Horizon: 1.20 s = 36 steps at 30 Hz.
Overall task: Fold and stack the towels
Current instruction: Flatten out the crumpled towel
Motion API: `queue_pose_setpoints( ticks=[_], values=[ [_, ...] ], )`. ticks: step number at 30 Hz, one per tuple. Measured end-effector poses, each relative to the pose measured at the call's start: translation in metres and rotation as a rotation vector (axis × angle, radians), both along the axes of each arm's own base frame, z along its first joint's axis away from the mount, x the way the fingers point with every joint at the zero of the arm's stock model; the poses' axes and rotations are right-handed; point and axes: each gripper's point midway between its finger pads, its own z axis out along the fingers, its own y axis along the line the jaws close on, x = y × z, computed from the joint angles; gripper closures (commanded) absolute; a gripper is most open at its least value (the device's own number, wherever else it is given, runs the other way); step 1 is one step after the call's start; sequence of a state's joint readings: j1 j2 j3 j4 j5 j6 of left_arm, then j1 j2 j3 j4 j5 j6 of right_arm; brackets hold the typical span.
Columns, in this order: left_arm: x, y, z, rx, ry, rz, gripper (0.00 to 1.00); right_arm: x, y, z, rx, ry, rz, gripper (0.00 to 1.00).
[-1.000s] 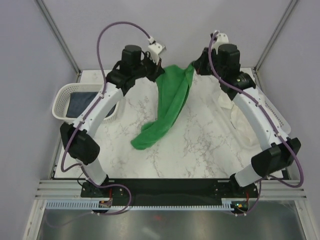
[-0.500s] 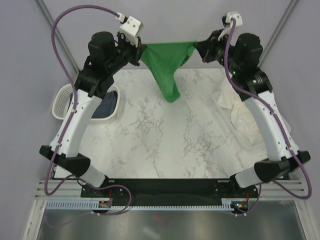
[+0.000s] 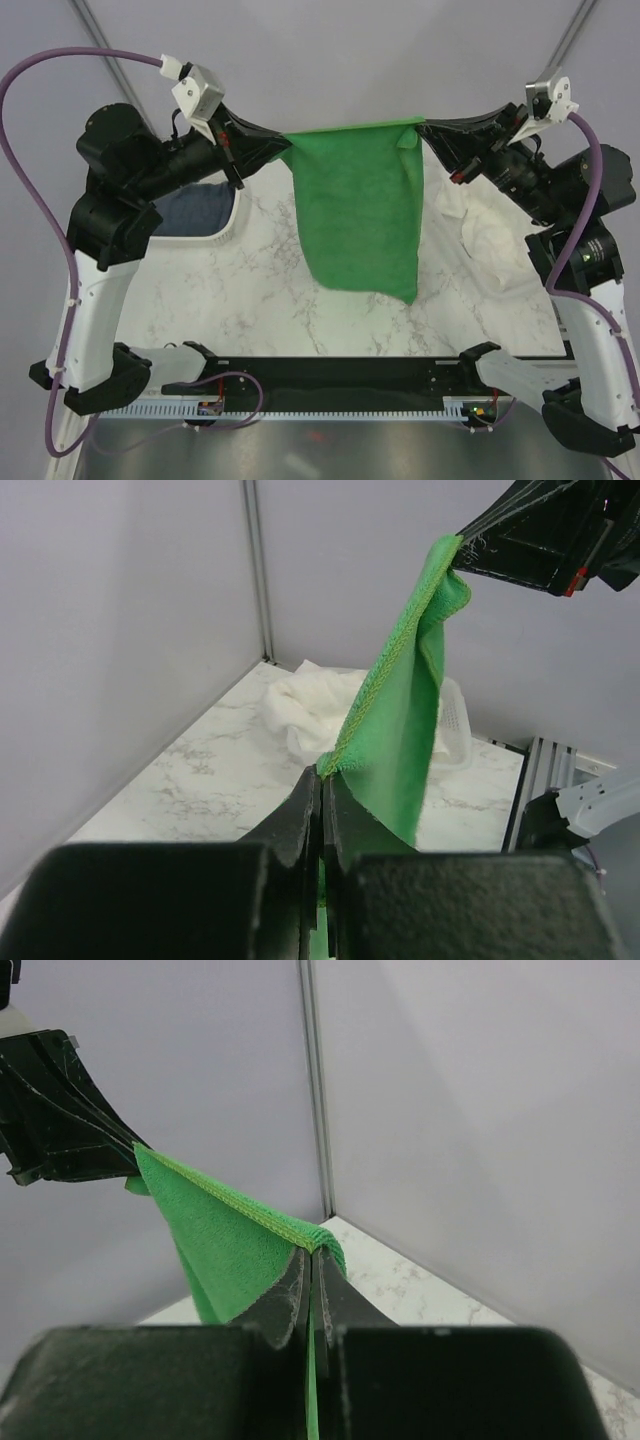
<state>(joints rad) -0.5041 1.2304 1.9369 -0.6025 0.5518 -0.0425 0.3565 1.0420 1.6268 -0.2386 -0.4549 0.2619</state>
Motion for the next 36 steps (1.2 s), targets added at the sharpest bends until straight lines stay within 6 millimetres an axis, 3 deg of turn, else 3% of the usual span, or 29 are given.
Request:
queue_pose_setpoints(
  ticks=[3, 7, 10, 15, 18, 21, 24, 29, 33, 36],
  values=[
    [0.006, -0.001, 0.003, 0.011, 0.026, 0.016, 0.98, 0.007, 0.001, 0.001, 0.002, 0.003, -0.008, 1.0],
    [0.051, -0.002, -0.033, 0.081, 0.139, 0.138, 0.98, 0.046, 0.003, -0.03, -0.017, 0.084, -0.076, 1.0],
    [0.101, -0.002, -0.083, 0.178, 0.244, 0.253, 0.98, 0.088, 0.005, -0.072, -0.059, 0.172, -0.144, 1.0],
    [0.186, 0.003, -0.186, 0.352, 0.432, 0.404, 0.98, 0.173, 0.015, -0.171, -0.161, 0.363, -0.223, 1.0],
    [0.227, 0.006, -0.242, 0.444, 0.503, 0.453, 0.98, 0.216, 0.019, -0.229, -0.211, 0.454, -0.248, 1.0],
    [0.262, 0.004, -0.282, 0.499, 0.537, 0.465, 0.98, 0.254, 0.021, -0.281, -0.253, 0.538, -0.256, 1.0],
    [0.297, 0.001, -0.309, 0.515, 0.538, 0.471, 0.98, 0.287, 0.022, -0.326, -0.278, 0.596, -0.25, 1.0],
    [0.344, 0.002, -0.345, 0.491, 0.529, 0.478, 0.98, 0.331, 0.025, -0.366, -0.301, 0.614, -0.229, 1.0],
    [0.363, 0.011, -0.369, 0.489, 0.529, 0.499, 0.98, 0.357, 0.023, -0.382, -0.343, 0.574, -0.235, 1.0],
    [0.372, 0.015, -0.374, 0.491, 0.511, 0.505, 0.98, 0.373, 0.017, -0.386, -0.397, 0.52, -0.261, 1.0]
  ],
)
